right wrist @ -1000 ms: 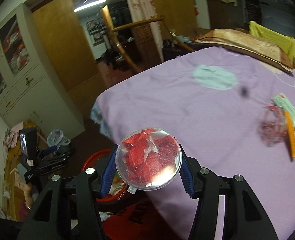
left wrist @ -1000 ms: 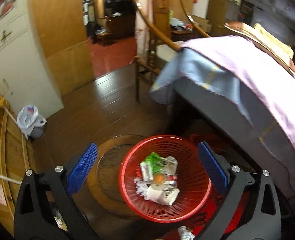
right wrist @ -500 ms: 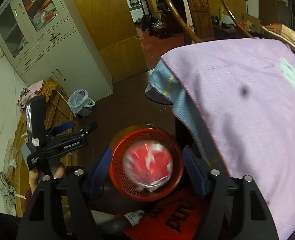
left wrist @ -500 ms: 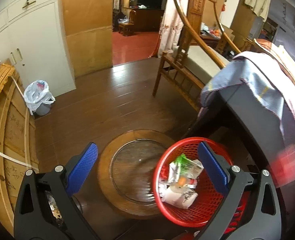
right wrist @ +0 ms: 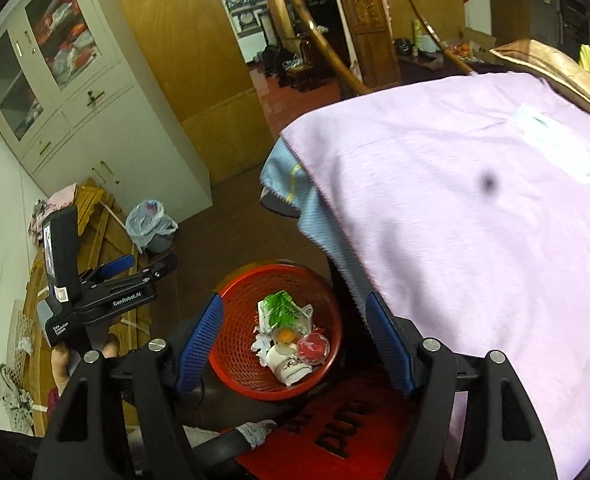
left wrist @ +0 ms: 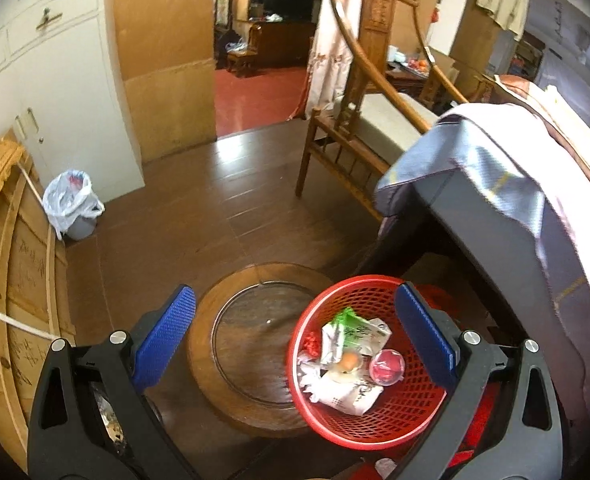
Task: Collect trash
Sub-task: 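Carry cup and container to the red wastebasket and release both, then return both tools to the bed toward the pink snack bag and boxes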
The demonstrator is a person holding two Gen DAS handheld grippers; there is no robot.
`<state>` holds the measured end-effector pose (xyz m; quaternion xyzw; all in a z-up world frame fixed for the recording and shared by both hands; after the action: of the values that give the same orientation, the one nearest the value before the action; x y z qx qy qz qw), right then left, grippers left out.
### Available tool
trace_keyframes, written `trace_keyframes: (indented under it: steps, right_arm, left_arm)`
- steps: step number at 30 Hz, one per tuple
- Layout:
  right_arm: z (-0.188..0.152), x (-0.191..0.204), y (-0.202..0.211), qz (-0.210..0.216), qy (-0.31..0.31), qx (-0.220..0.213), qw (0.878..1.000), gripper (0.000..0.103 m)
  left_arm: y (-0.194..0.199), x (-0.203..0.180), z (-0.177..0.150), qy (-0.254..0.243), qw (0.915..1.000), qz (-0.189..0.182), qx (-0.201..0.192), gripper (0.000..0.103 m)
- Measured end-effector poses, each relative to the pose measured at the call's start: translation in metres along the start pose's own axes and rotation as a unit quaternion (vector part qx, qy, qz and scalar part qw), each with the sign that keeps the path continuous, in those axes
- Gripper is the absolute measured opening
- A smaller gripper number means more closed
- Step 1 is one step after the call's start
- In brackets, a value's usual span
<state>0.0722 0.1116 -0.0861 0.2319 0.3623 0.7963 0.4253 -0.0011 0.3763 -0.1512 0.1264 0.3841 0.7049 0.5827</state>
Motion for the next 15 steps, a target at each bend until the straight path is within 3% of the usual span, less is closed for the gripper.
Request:
trace_keyframes:
  steps: [15]
  right_arm:
    - [-0.031,-0.088,0.090,-0.024,-0.086,-0.097,0.991,0.078]
  left_arm:
    - [0.042,-0.102,0.002,-0.092,0.9954,-0.020,-0.020,0.096]
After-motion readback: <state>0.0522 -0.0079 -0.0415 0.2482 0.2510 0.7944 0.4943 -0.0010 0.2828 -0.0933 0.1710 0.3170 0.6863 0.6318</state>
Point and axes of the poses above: each gripper's, at about its wrist camera, not at the fingertips, and y roughly against the way its jaws point, x to its left, z to its top, the point moved 2 cm from there along -y, roughly the way its jaws point, and after that the axes turned 14 degrees about -z, right-handed, at the moved point
